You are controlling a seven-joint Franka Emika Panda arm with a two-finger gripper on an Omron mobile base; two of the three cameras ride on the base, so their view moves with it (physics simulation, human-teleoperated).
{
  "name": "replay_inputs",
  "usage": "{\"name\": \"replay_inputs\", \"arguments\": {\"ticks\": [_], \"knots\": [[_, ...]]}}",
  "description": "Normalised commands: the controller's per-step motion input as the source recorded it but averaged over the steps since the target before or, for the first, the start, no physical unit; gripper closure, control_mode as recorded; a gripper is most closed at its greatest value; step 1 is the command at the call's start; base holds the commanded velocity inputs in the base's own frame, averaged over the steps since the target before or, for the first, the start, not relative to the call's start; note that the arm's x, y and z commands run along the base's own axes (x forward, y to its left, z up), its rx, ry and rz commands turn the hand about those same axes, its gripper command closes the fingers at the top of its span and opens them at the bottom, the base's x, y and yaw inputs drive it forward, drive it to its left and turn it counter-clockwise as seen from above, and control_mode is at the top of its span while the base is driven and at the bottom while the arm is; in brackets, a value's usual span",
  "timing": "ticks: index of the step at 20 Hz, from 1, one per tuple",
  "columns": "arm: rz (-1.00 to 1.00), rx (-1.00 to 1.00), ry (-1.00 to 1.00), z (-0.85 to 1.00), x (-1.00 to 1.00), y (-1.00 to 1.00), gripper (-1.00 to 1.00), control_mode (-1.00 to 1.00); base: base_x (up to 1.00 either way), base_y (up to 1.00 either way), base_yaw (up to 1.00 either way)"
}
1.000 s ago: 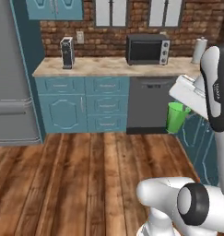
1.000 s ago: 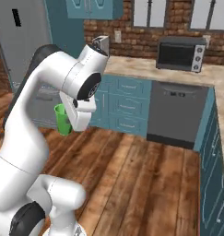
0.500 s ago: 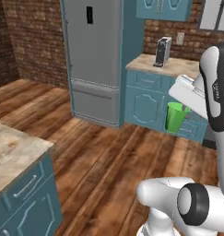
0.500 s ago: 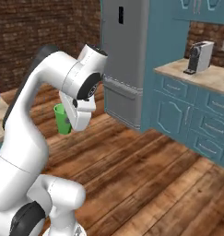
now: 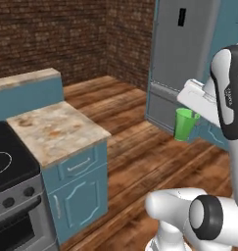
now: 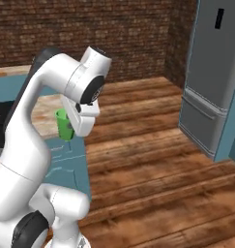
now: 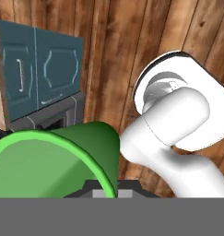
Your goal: There is a tray on the dining counter. Grab the cup, mug, and pitcher and place them on the tray. The pitcher may be placed next to the tray if it cannot fit the tray.
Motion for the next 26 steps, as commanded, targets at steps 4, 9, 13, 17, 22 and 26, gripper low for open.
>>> {"name": "replay_inputs", "arguments": {"ticks": [4,9,13,17,22,26], "knots": [[0.00,0.00,0.00,0.00,0.00,0.00,1.00,1.00,0.76,-0.56,0.22],[0.00,0.00,0.00,0.00,0.00,0.00,1.00,1.00,1.00,-1.00,0.19],[0.00,0.00,0.00,0.00,0.00,0.00,1.00,1.00,1.00,-1.00,0.20],[0.00,0.00,0.00,0.00,0.00,0.00,1.00,1.00,1.00,-1.00,0.24],[0.00,0.00,0.00,0.00,0.00,0.00,1.00,1.00,1.00,-0.96,0.27],[0.00,0.00,0.00,0.00,0.00,0.00,1.00,1.00,1.00,-0.70,0.33]]}}
